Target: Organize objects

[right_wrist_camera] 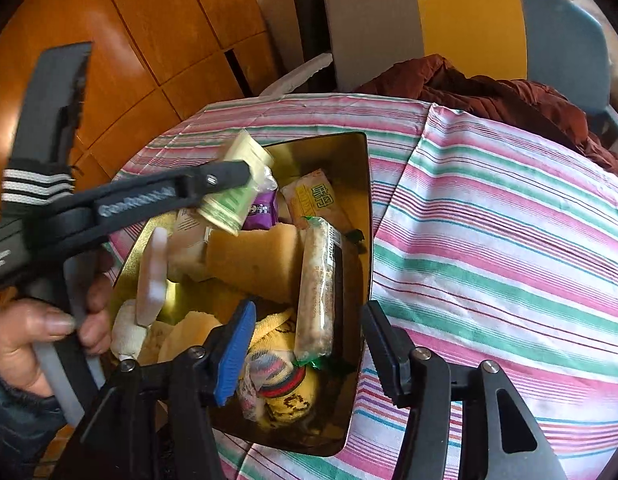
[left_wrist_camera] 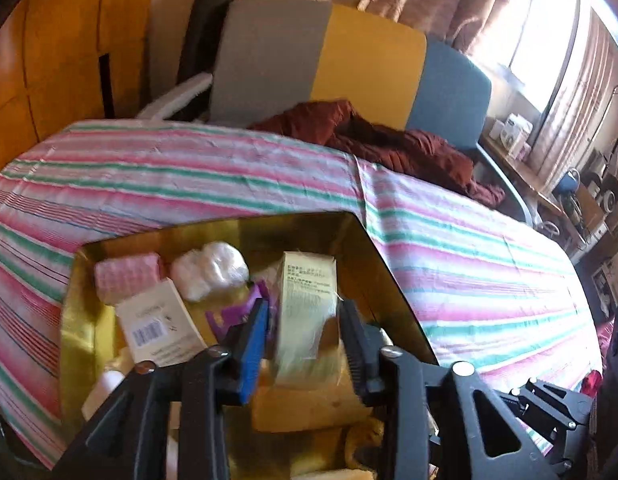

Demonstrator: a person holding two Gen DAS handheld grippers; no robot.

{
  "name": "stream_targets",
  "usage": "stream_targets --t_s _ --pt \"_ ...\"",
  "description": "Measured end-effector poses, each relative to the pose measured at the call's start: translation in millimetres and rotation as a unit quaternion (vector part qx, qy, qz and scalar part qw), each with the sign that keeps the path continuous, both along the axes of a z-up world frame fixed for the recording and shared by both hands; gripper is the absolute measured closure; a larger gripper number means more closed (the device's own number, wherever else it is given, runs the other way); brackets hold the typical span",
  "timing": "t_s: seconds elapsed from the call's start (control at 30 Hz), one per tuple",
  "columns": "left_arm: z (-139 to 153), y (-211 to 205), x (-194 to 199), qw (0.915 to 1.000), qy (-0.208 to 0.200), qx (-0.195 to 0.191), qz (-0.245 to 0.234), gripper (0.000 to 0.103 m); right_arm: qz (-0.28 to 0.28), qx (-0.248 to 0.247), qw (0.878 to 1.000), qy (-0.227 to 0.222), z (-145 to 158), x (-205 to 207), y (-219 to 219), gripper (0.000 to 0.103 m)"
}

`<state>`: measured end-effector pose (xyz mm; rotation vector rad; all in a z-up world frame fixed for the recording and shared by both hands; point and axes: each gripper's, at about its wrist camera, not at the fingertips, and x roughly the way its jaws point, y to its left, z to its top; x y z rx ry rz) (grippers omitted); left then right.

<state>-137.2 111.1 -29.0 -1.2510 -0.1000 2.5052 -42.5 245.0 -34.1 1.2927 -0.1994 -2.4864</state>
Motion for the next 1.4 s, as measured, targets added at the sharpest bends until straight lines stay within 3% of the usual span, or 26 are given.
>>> stream_targets --t_s 0.33,0.9,1.0,1.33,1.4 --pt "0 -16 21 0.9993 0.011 -0.010 0.033 0.061 0.002 -0.003 1.000 0.002 3 3 -1 0.046" --pt "43 -38 70 0.9934 0.069 -0.028 0.088 0.060 0.010 0.017 0.999 0.031 17 12 -21 0.039" --pt "49 -43 79 0.9912 0.081 -0.033 0.099 0.055 0.005 0.032 0.999 0.039 18 16 -25 0.036" --pt "61 -54 99 0.9839 0.103 -0.055 0.135 0.052 -0.004 0.045 0.998 0.052 22 24 -31 0.029" --pt "63 -55 103 0.9830 0.105 -0.059 0.138 0.047 -0.010 0.048 0.997 0.057 22 25 -32 0.028"
